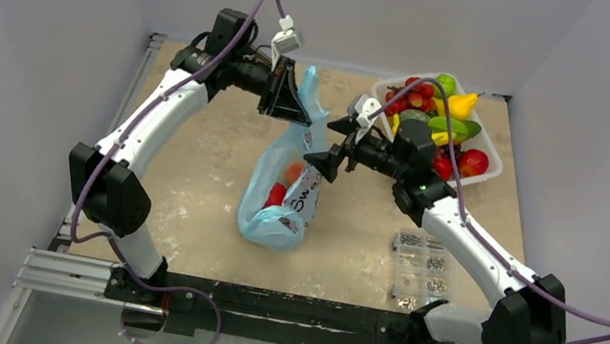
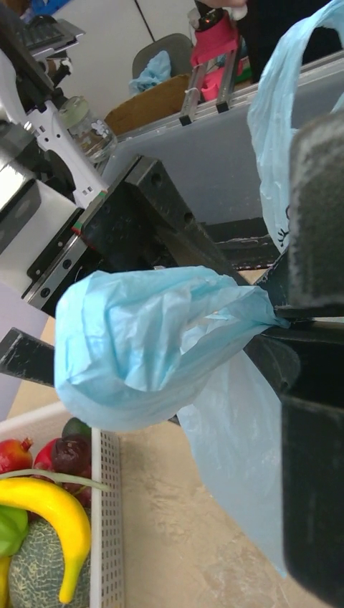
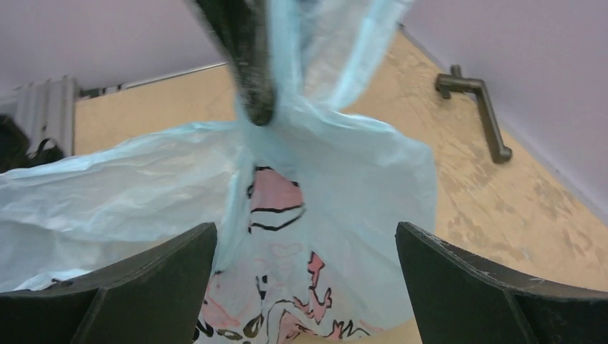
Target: Place the fake fruits into the plastic bag and tie a complex knot
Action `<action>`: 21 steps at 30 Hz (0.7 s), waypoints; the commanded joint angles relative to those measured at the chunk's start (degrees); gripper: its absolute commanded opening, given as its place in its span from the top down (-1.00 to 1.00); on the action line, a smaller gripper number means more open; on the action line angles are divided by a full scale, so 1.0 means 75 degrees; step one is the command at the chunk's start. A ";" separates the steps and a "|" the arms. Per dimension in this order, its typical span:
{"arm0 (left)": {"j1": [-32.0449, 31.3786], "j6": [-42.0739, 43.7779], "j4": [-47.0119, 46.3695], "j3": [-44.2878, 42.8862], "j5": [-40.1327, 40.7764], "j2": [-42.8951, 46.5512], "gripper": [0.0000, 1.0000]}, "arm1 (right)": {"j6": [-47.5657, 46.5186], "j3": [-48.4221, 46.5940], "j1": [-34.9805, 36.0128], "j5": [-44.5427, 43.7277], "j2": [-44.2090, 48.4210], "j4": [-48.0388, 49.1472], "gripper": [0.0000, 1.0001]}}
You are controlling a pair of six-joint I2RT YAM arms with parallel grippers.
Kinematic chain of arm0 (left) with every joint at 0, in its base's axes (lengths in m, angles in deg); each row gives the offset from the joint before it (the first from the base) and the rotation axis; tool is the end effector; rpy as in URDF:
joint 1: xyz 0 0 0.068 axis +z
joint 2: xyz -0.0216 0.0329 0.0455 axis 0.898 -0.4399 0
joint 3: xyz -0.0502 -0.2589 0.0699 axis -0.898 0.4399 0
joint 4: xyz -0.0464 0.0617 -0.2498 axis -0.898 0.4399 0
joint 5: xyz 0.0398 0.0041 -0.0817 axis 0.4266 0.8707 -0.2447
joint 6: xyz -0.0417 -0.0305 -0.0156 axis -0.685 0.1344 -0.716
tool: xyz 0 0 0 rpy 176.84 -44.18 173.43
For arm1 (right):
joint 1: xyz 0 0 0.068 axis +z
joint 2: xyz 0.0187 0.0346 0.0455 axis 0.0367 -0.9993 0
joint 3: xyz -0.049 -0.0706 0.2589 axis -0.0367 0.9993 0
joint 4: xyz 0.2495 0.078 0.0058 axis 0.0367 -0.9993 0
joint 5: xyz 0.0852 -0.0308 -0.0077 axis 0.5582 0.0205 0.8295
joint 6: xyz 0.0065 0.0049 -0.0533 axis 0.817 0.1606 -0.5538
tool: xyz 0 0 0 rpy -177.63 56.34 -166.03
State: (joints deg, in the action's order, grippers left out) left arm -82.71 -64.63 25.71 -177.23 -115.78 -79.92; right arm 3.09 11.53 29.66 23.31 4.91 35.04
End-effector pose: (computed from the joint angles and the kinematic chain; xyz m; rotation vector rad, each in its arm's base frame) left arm 0.3284 -0.1480 0.3976 1.0794 1.7000 -1.5263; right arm 0.2469 0.1744 0.3337 -0.9032 1.4634 0.8154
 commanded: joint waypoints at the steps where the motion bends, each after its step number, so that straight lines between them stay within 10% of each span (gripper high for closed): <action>1: 0.0024 0.1273 0.1143 -0.0791 -0.0878 -0.0204 1.00 | -0.1270 -0.0746 0.0055 0.1672 0.0116 -0.0908 -0.94; 12: -0.0129 0.1749 0.1666 -0.0973 -0.1308 -0.0371 1.00 | -0.1832 -0.1777 -0.0333 0.2694 -0.0962 -0.0658 -0.98; 21: -0.0270 0.0141 -0.0839 -0.0179 -0.0580 -0.0127 1.00 | 0.1745 -0.1327 0.0069 0.2762 -0.1624 0.2522 -0.89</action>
State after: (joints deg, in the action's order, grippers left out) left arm -84.52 -56.41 33.45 -181.69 -121.18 -82.89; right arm 2.77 0.03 27.81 43.18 -9.91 39.26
